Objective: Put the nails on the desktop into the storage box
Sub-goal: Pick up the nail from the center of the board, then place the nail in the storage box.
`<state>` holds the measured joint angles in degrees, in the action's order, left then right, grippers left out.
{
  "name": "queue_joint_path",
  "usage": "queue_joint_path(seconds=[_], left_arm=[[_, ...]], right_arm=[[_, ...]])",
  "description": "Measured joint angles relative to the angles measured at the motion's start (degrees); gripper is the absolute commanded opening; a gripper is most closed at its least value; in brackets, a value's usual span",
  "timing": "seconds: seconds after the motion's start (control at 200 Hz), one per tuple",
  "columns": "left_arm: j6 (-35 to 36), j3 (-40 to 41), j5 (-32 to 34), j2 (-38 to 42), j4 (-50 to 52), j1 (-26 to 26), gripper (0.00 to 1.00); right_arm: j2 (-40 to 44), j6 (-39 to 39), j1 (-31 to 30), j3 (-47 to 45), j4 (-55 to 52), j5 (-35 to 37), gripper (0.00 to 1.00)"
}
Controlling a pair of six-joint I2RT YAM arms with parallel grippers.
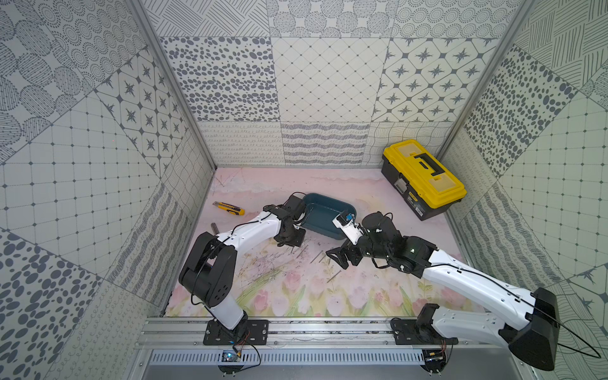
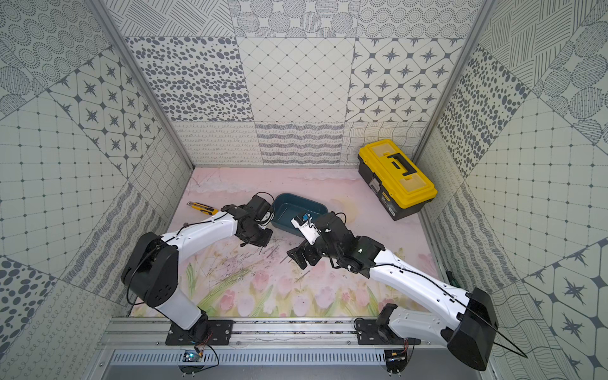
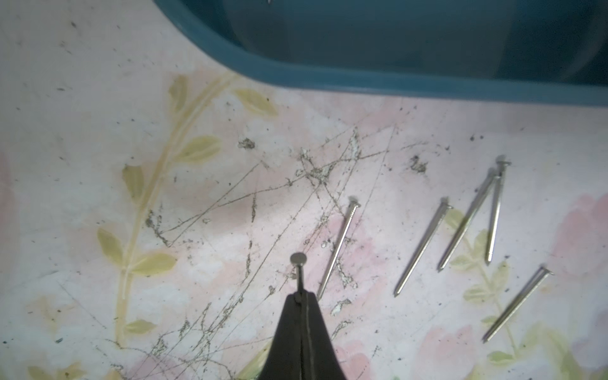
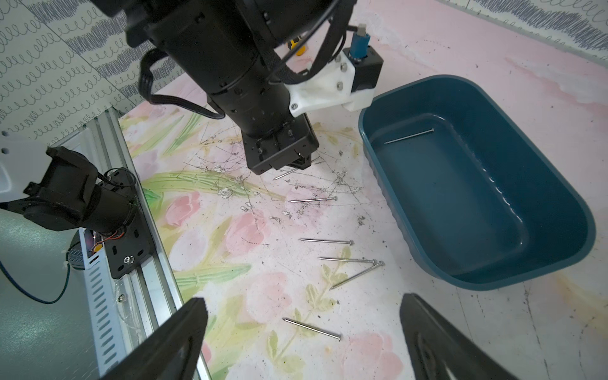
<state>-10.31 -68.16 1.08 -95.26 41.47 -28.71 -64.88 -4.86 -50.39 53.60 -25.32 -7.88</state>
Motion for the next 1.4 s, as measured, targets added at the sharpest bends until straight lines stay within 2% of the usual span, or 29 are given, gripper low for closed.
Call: queue_joint_path(seconds=[0.32,0.845,1.396], left_arm=[[1.1,-13.5,1.4,-1.4,6.5,-1.3,0.0],[3.0,-36.1,2.4,-14.6,13.6,-2.7,0.0],[3.1,-44.6,2.3,-26.8,13.0,-2.7,0.0]], right_arm=[[0.3,0.3,1.4,-0.7,0.5,0.7,0.97],[3.1,0.3,4.8,-2.0,0.7,0.7,0.97],[3.2,0.2,6.7,-2.1,0.7,0.3,0.97]])
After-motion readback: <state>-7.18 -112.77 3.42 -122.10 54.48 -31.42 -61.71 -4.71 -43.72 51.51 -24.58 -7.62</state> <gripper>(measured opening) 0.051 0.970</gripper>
